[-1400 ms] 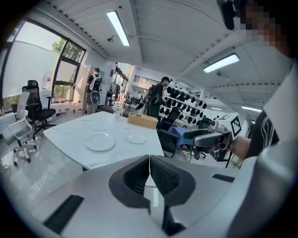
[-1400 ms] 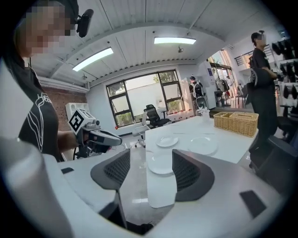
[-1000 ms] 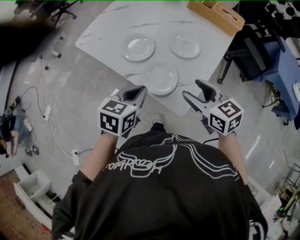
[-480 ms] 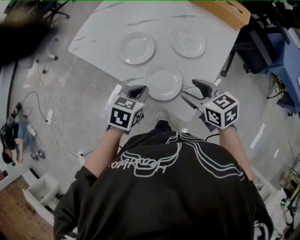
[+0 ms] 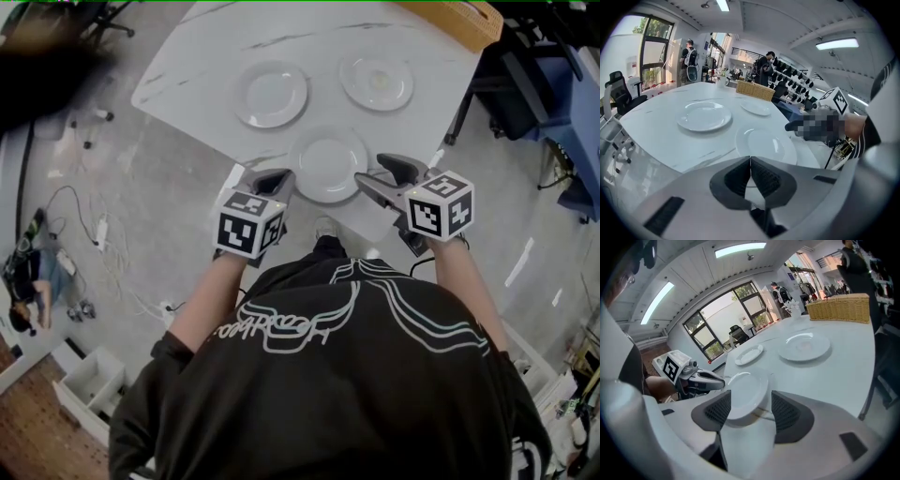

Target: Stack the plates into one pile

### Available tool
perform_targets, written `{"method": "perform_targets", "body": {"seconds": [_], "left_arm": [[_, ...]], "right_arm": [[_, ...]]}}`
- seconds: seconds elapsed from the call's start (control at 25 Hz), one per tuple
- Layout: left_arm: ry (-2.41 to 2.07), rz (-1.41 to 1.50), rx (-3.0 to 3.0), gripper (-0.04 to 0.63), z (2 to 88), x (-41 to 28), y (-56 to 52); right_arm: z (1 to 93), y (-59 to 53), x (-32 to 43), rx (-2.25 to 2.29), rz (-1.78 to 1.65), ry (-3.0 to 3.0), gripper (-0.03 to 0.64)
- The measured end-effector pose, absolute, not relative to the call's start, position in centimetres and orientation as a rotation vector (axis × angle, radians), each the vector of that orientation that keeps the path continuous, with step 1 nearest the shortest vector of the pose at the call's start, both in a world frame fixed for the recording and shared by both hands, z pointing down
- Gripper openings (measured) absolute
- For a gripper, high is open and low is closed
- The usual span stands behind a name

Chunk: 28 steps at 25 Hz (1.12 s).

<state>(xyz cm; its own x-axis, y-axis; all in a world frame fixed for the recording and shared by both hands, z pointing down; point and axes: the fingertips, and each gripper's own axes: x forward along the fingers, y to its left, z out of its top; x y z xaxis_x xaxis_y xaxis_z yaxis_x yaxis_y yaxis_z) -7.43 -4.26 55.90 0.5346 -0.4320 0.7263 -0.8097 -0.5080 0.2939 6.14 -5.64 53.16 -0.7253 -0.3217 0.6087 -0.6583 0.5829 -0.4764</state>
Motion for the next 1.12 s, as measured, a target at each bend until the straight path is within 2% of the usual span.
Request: {"method": "perform_targets", "body": {"seconds": [0.2, 0.4, 0.52, 0.68, 1.12], "left_arm": [[-1.002, 0.785, 2.125, 0.025, 56.6, -7.7, -4.2], [-0.999, 0.782, 2.129, 0.025, 56.8, -7.7, -4.5], [-1.000, 0.770, 2.127, 0.025, 56.9, -7.7, -4.5], [-0.990, 0.761, 2.134, 0.025, 56.8, -7.5, -4.5], [-0.966, 0.708, 2.118, 0.025, 56.7, -7.9, -4.8]], "right_arm": [[53.7, -5.0, 5.2, 0.766, 1.166, -2.330, 0.279], [53.7, -5.2, 4.2, 0.757, 1.303, -2.348, 0.227], [53.8, -5.4, 4.1, 0.752, 1.343, -2.339, 0.189], [53.6, -5.5, 4.3, 0.757, 1.465, -2.326, 0.085], [52.5, -7.1, 4.0, 0.795, 1.743, -2.342, 0.040]]}}
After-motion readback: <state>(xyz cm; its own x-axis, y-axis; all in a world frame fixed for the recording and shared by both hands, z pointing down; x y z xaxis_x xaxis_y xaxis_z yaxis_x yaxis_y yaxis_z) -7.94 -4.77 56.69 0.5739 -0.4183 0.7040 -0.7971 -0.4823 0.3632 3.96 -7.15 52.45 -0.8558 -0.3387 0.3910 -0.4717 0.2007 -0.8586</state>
